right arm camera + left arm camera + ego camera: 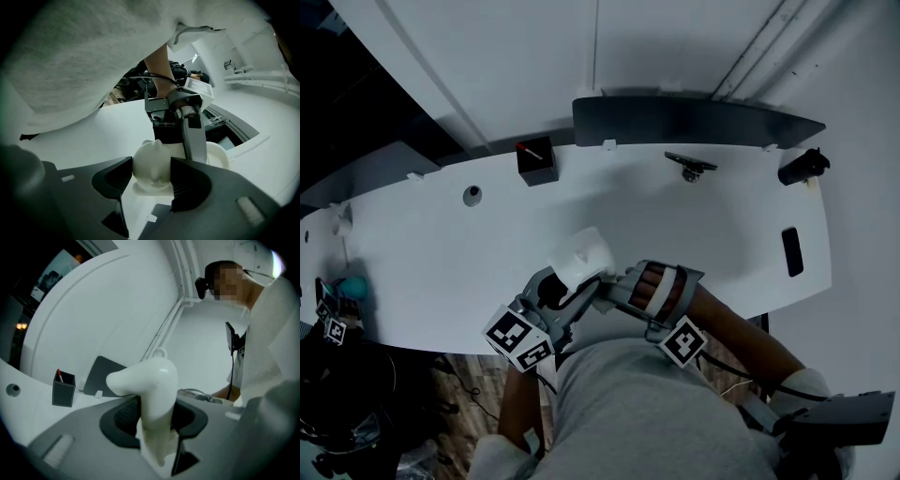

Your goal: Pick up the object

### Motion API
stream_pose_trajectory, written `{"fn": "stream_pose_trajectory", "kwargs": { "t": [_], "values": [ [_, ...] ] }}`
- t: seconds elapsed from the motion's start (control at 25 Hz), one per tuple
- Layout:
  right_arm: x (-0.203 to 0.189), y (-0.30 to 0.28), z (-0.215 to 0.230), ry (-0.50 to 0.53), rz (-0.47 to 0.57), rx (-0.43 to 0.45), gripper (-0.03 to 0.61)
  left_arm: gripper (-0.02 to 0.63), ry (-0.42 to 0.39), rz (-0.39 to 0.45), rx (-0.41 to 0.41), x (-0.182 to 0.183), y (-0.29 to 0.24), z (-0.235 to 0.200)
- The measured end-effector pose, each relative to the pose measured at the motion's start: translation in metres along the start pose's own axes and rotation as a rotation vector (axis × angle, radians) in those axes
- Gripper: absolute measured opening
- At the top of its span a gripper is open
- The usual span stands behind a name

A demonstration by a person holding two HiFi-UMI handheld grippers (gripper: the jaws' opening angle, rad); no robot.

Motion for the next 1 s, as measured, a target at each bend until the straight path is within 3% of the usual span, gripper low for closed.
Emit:
{"fn": "stream_pose_trajectory", "kwargs": {
  "t": [0.16, 0.32, 0.44, 0.52, 0.64, 0.68, 0.72, 0.76, 0.8, 0.88, 1.0],
  "values": [
    [-0.001, 0.005, 0.001, -0.051, 0.012, -0.048, 0.255, 0.152, 0.061, 0.073, 0.027, 0.004, 0.005, -0.010],
    [-0.009, 0.014, 0.000, -0.136, 0.016, -0.061, 0.265, 0.150, 0.053, 0.110, 0.066, 0.010, 0.012, -0.020],
    [-0.018, 0.027, 0.003, -0.332, 0.034, -0.088, 0.236, 0.149, 0.029, 0.149, 0.092, 0.017, 0.019, -0.023],
    [-0.032, 0.038, 0.010, -0.659, 0.097, -0.125, 0.178, 0.149, -0.003, 0.166, 0.086, 0.020, 0.023, -0.021],
    [-0.069, 0.054, 0.021, -1.436, 0.351, -0.187, 0.044, 0.149, -0.082, 0.155, 0.028, 0.020, 0.023, -0.009],
    [-0.080, 0.058, 0.024, -1.644, 0.440, -0.211, 0.002, 0.149, -0.105, 0.147, 0.002, 0.019, 0.022, -0.004],
    [-0.088, 0.061, 0.027, -1.758, 0.497, -0.233, 0.003, 0.149, -0.122, 0.141, -0.024, 0.018, 0.021, 0.002],
    [-0.091, 0.063, 0.030, -1.775, 0.511, -0.239, 0.003, 0.149, -0.132, 0.136, -0.047, 0.017, 0.021, 0.006],
    [-0.089, 0.062, 0.032, -1.729, 0.493, -0.222, 0.028, 0.149, -0.135, 0.133, -0.066, 0.016, 0.020, 0.009],
    [-0.079, 0.055, 0.033, -1.620, 0.460, -0.140, 0.160, 0.149, -0.134, 0.129, -0.083, 0.014, 0.020, 0.012],
    [-0.065, 0.045, 0.032, -1.567, 0.474, -0.059, 0.187, 0.149, -0.143, 0.113, -0.095, 0.011, 0.019, 0.016]
  ]
}}
Point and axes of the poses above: the fingertips, and each gripper's own axes: y backward along the fingers, z to its right, x out of its top, the point moved 5 cm from there along y, backward along the fingers, and after that the axes turned 14 degrees about y, right-handed, at the moved point
